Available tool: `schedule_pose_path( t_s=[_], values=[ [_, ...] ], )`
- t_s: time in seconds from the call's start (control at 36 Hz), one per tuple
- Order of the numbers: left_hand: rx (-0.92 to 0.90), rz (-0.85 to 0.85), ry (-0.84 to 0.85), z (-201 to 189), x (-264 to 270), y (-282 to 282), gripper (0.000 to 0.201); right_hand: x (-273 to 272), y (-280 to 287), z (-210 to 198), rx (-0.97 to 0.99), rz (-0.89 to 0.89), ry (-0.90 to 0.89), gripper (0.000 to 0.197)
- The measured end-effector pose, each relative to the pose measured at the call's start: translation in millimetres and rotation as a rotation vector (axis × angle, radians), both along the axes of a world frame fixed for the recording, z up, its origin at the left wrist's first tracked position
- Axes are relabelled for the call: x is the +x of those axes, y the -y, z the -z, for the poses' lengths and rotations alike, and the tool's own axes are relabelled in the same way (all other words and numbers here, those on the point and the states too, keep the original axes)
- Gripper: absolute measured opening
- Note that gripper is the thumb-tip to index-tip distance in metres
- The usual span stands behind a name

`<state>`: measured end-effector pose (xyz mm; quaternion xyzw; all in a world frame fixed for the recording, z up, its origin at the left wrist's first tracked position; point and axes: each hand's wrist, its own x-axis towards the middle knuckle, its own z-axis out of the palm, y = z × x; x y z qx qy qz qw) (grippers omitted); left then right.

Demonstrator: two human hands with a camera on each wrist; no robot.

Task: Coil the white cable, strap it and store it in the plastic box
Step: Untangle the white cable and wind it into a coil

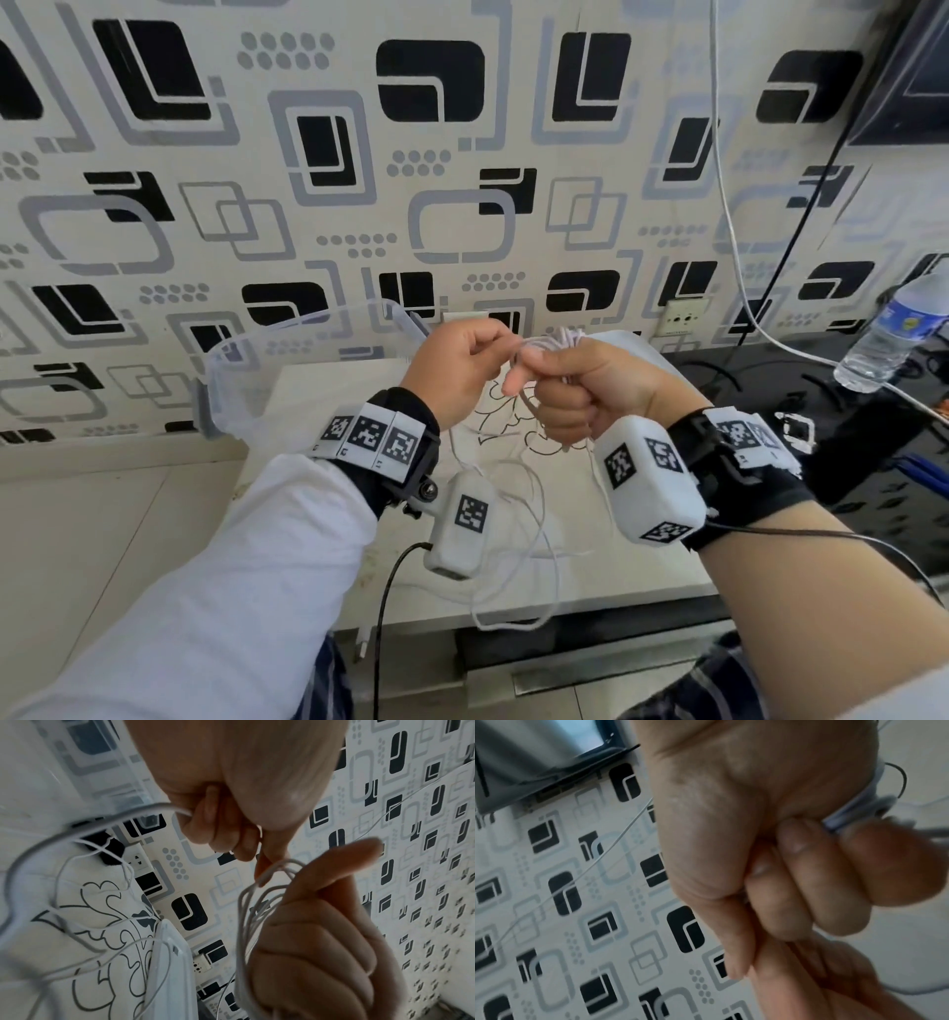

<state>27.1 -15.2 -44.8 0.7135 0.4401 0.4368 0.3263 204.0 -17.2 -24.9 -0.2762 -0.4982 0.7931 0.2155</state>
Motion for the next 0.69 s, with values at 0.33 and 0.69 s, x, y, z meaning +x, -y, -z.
schedule_pose_path(
  t_s=[0.33,0.69],
  values=[
    [-0.16,0.063,-0.011,-3,0,6,0.027,27,-16,-1,-0.271,0.159,-0.773,0.039],
    [-0.212,0.063,-0.102,-9,3,18,0.028,59,-28,-3,-0.363,0.982,-1.012,0.048]
  ],
)
